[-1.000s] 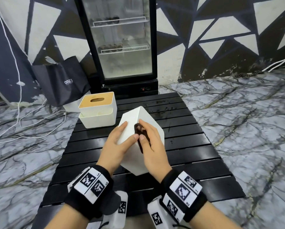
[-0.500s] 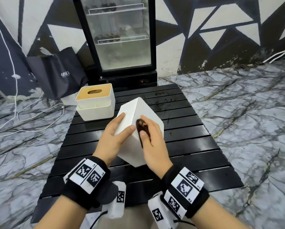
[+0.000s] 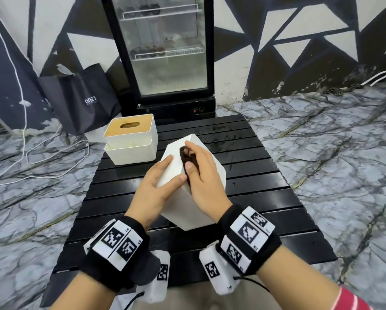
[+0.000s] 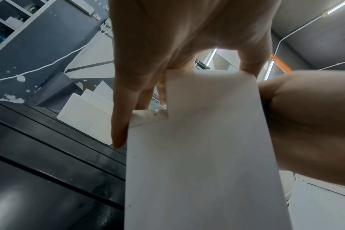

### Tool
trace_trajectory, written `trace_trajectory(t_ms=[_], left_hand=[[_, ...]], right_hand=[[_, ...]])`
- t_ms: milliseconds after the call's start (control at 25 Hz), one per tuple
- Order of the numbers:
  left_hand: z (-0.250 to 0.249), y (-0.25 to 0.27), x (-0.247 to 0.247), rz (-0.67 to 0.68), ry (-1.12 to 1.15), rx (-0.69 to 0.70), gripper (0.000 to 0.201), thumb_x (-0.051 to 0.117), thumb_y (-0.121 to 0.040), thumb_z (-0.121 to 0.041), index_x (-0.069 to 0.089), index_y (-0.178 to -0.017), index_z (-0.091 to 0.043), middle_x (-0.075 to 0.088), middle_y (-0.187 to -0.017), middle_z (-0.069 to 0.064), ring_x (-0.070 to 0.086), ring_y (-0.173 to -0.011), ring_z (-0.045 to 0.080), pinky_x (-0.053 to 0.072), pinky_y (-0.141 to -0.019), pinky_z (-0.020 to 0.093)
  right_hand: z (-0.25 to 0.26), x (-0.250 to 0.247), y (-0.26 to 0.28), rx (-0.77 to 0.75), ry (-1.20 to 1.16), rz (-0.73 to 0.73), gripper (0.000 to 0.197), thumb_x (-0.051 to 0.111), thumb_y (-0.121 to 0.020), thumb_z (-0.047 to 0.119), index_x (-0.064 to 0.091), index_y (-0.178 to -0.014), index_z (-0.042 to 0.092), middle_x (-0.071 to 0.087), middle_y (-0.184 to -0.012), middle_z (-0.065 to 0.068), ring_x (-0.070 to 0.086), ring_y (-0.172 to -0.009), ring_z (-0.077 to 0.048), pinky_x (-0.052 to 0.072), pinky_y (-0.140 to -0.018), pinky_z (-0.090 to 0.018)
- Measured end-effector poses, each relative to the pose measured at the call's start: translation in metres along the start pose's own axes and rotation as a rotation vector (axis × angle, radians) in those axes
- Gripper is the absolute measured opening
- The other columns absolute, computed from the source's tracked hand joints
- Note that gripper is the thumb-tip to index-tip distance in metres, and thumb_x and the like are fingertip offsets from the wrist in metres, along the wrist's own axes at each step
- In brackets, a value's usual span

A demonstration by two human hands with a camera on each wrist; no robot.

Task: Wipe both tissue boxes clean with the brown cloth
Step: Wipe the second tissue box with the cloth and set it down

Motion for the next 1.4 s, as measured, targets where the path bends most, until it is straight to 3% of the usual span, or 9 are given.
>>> trace_trajectory(t_ms=[120,280,440,640,840,960,1120,1280,1400], left_hand=[[0.0,0.0,0.002,-0.001,-0.02,0.005,0.068,0.069,-0.051,-0.06,0.051,-0.117,-0.053,0.045,-0.137,-0.016,0.046,-0.125,0.008,0.037,-0.109,0.04],[-0.004,0.001,0.003,-0.012,-0.031,0.025,0.075,0.066,-0.049,-0.06,0.051,-0.122,-0.048,0.044,-0.138,-0.015,0.044,-0.125,0.006,0.036,-0.108,0.033],[-0.007,0.001,0.007,0.021,-0.035,0.036,0.067,0.07,-0.057,-0.052,0.05,-0.121,-0.047,0.045,-0.135,-0.017,0.045,-0.124,0.004,0.038,-0.104,0.027],[-0.003,-0.001,0.004,-0.009,-0.063,0.039,0.071,0.069,-0.058,-0.051,0.051,-0.126,-0.043,0.044,-0.137,-0.016,0.045,-0.123,0.006,0.038,-0.097,0.023],[-0.004,0.001,0.006,-0.008,-0.104,0.044,0.082,0.065,-0.051,-0.061,0.049,-0.129,-0.044,0.039,-0.139,-0.016,0.042,-0.125,0.005,0.037,-0.1,0.023],[-0.006,0.0,0.007,-0.006,-0.078,0.044,0.072,0.067,-0.061,-0.048,0.05,-0.13,-0.04,0.041,-0.138,-0.015,0.043,-0.124,0.007,0.037,-0.099,0.023],[-0.001,-0.001,0.0,-0.011,-0.058,0.033,0.077,0.068,-0.054,-0.057,0.05,-0.127,-0.043,0.044,-0.137,-0.015,0.046,-0.123,0.008,0.04,-0.101,0.028],[0.001,-0.001,0.001,-0.016,-0.027,0.035,0.081,0.065,-0.048,-0.062,0.05,-0.126,-0.044,0.045,-0.137,-0.014,0.047,-0.122,0.009,0.041,-0.095,0.025],[0.002,-0.001,-0.001,-0.027,-0.018,0.029,0.08,0.066,-0.048,-0.062,0.051,-0.124,-0.045,0.045,-0.137,-0.013,0.048,-0.121,0.01,0.042,-0.099,0.029]], right_hand=[[-0.015,-0.012,-0.012,0.092,-0.06,-0.024,0.039,0.038,-0.094,0.006,0.042,-0.13,0.02,0.039,-0.11,0.027,0.041,-0.119,-0.009,0.029,-0.104,-0.022],[-0.013,-0.012,-0.005,0.088,-0.065,-0.007,0.041,0.04,-0.093,0.003,0.041,-0.13,0.02,0.037,-0.109,0.031,0.039,-0.119,-0.006,0.026,-0.105,-0.022],[-0.012,-0.011,-0.025,0.093,-0.007,0.015,0.042,0.038,-0.093,0.005,0.037,-0.133,0.018,0.037,-0.119,0.013,0.034,-0.128,-0.015,0.023,-0.112,-0.033],[-0.042,-0.023,-0.039,0.23,0.061,0.022,0.043,0.036,-0.095,0.01,0.034,-0.136,0.02,0.037,-0.132,0.0,0.032,-0.13,-0.02,0.022,-0.113,-0.039],[-0.038,-0.022,-0.03,0.201,0.059,-0.003,0.043,0.037,-0.093,0.007,0.034,-0.135,0.018,0.036,-0.131,-0.001,0.033,-0.13,-0.021,0.023,-0.112,-0.041],[-0.036,-0.021,-0.037,0.166,0.069,0.052,0.044,0.037,-0.094,0.007,0.033,-0.136,0.017,0.035,-0.137,-0.004,0.033,-0.131,-0.021,0.023,-0.113,-0.041],[-0.065,-0.029,-0.029,0.302,0.11,0.062,0.045,0.036,-0.095,0.012,0.03,-0.138,0.024,0.031,-0.141,-0.007,0.034,-0.13,-0.023,0.028,-0.11,-0.045],[-0.076,-0.04,-0.007,0.336,0.109,-0.004,0.044,0.036,-0.095,0.008,0.031,-0.138,0.018,0.035,-0.136,-0.005,0.032,-0.131,-0.021,0.023,-0.111,-0.034],[-0.068,-0.034,0.016,0.294,0.108,-0.016,0.043,0.038,-0.094,0.006,0.034,-0.135,0.016,0.037,-0.126,0.002,0.032,-0.128,-0.017,0.022,-0.107,-0.025]])
Point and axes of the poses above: each hand's wrist, its own y-axis away from the middle knuckle, its own x-axis out of the palm, z = x × y, the point moved 10 cm from there along -y, towards the middle knuckle
